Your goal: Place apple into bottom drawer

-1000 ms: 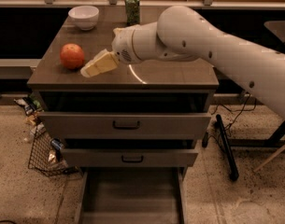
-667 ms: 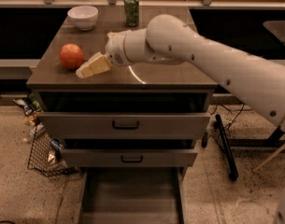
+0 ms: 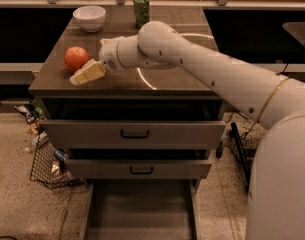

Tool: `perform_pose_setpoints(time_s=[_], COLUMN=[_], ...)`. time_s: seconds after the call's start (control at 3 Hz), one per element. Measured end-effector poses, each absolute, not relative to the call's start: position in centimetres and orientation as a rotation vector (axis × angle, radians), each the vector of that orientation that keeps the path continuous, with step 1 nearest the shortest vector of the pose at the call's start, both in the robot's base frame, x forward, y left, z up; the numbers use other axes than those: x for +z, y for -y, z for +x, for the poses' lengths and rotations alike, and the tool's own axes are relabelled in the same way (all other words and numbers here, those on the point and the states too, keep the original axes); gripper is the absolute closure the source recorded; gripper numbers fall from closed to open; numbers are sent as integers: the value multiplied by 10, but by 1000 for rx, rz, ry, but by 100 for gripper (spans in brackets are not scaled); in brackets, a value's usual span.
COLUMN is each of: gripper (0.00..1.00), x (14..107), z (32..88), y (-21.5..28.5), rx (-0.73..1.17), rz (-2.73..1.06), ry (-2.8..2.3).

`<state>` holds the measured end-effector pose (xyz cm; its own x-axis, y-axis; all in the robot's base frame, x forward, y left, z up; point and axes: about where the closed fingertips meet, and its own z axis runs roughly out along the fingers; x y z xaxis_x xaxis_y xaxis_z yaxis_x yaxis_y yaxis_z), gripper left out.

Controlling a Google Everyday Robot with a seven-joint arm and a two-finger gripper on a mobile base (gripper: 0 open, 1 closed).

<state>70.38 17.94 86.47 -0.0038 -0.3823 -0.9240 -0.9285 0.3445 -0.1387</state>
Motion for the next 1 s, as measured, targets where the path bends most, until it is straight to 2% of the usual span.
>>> perform_pose_setpoints(time_s=[0.33, 1.0], gripper=[17, 64], x=[867, 870], z=[721, 725], y=[-197, -208], rx=[661, 728], rz=[-1238, -1261], ry=[-1570, -1556])
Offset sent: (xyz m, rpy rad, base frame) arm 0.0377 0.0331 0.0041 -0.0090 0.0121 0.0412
